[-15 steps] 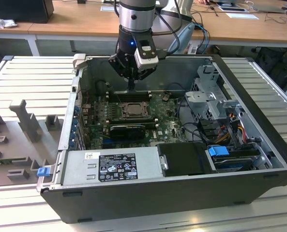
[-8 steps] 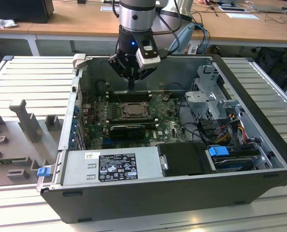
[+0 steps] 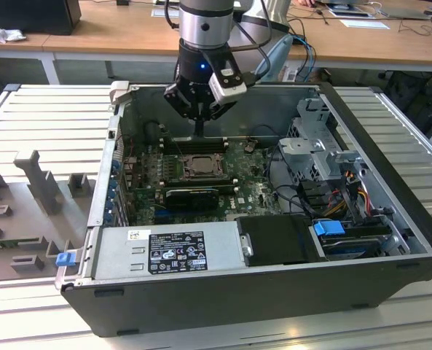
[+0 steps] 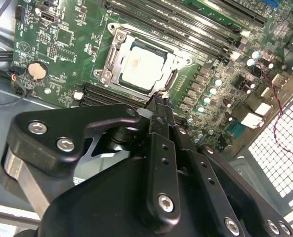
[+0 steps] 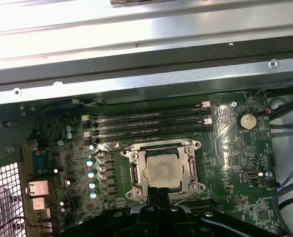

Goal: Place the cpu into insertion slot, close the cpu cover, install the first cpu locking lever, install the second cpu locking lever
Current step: 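Install the first cpu locking lever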

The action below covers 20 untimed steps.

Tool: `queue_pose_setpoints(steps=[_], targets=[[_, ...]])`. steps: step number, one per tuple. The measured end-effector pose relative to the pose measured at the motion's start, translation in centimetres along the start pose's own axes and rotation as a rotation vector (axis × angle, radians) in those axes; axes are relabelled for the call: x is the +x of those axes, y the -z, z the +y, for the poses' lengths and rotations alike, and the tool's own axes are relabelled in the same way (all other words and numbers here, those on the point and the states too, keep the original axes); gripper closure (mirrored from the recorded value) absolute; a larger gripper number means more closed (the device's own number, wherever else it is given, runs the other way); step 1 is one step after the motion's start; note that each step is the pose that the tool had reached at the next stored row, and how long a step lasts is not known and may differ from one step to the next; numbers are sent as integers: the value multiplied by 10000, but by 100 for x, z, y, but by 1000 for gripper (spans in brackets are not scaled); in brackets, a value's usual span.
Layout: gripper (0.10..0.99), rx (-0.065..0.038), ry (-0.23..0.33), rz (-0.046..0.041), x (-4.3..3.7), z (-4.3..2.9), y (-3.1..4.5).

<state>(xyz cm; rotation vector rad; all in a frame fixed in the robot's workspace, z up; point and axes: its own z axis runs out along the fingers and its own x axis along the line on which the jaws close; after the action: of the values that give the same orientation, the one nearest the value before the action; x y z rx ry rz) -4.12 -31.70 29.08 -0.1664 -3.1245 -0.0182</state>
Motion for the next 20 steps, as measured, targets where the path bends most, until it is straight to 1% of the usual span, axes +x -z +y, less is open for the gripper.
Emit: queue_pose_setpoints(steps=[1, 2, 4, 5, 6, 7, 8, 9, 10, 14, 15, 16, 18, 20], targets=[[980, 0, 101, -12, 0, 0, -2], [980, -3, 250, -60, 1, 0, -5], [980, -10, 403, -131, 0, 0, -10], [980, -18, 570, -230, 0, 0, -16], [980, -21, 638, -261, 0, 0, -18], [980, -42, 679, -267, 0, -1, -18], [980, -168, 737, -269, 2, -3, -23], [980, -224, 784, -264, 5, -5, -28], [980, -256, 854, -261, 9, -7, -35], [980, -268, 1434, -245, 15, -8, -53], [980, -280, 1550, -242, 28, -10, -60], [980, -291, 1606, -240, 60, -14, -69], [980, -328, 1653, -239, 169, -25, -90], [980, -328, 1674, -238, 217, -30, -105]])
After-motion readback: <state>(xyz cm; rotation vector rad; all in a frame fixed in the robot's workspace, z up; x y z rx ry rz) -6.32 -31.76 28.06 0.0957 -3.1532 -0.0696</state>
